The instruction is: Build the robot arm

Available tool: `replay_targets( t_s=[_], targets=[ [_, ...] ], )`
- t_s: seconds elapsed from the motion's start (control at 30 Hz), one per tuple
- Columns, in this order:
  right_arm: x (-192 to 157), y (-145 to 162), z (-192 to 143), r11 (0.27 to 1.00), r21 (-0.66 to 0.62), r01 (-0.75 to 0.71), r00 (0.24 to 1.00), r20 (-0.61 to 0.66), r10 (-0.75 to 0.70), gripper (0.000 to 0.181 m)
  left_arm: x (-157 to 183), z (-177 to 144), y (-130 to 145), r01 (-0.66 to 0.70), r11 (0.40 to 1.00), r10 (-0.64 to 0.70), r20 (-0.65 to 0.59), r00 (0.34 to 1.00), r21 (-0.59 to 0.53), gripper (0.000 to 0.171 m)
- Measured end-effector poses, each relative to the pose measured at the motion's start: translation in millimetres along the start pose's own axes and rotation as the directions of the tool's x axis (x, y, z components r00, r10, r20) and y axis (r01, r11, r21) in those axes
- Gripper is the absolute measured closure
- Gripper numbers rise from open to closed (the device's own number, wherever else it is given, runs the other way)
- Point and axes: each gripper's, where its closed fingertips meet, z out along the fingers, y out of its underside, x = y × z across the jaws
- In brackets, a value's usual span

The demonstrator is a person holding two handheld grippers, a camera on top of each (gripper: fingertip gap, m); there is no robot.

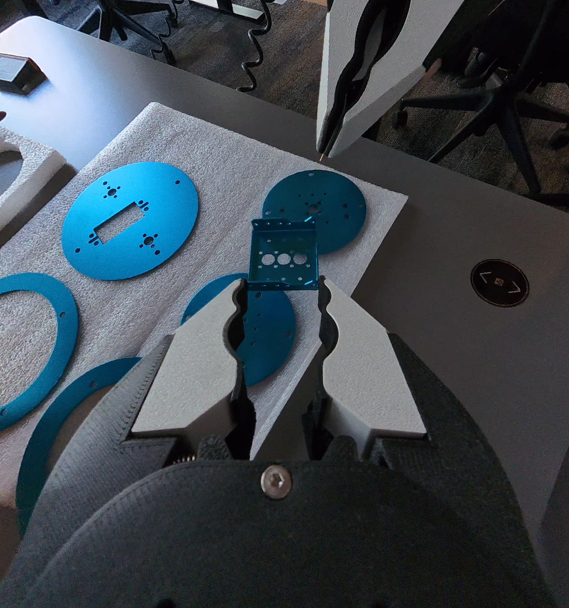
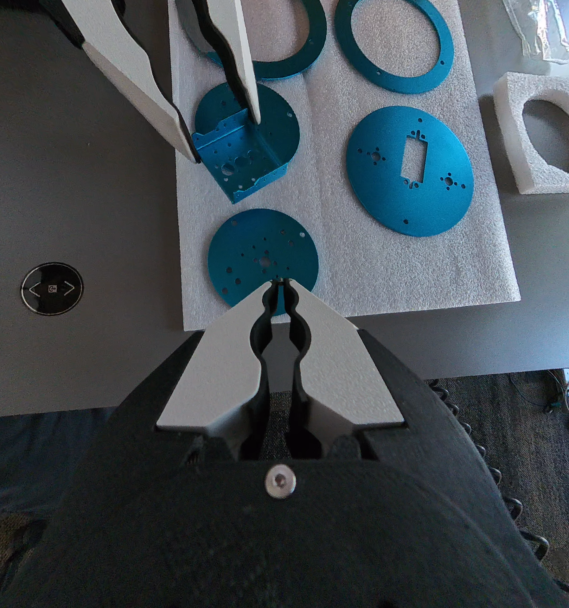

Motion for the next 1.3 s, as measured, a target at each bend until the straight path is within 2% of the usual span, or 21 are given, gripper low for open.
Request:
replay_targets(
  t_s=[0.17,0.33,0.47,1.2,1.3],
  targets=[
    [-3,5,0,1.0,-0.002,0.001,1.0,-0.013,-0.001,0.179,15,15,-11,0.085,0.996,-0.084,-0.072,0.994,0.013,0.129],
    [-1,8,-5,1.0,0.016,-0.002,1.0,-0.026,0.002,0.179,21,44,-22,0.047,0.999,-0.047,-0.045,0.998,-0.007,0.129],
    [1,11,-11,1.0,0.031,0.003,0.999,-0.034,-0.002,0.179,24,55,-22,0.072,0.997,-0.074,-0.062,0.995,-0.024,0.129],
    [-2,-11,-15,0.989,0.117,0.087,0.996,-0.03,-0.084,0.179,25,56,-17,0.062,0.998,-0.063,-0.032,0.998,-0.022,0.129],
    [-3,-11,-13,0.989,0.117,0.087,0.996,-0.027,-0.084,0.18,26,54,-16,0.061,0.998,-0.063,-0.046,0.997,-0.035,0.121]
  ],
)
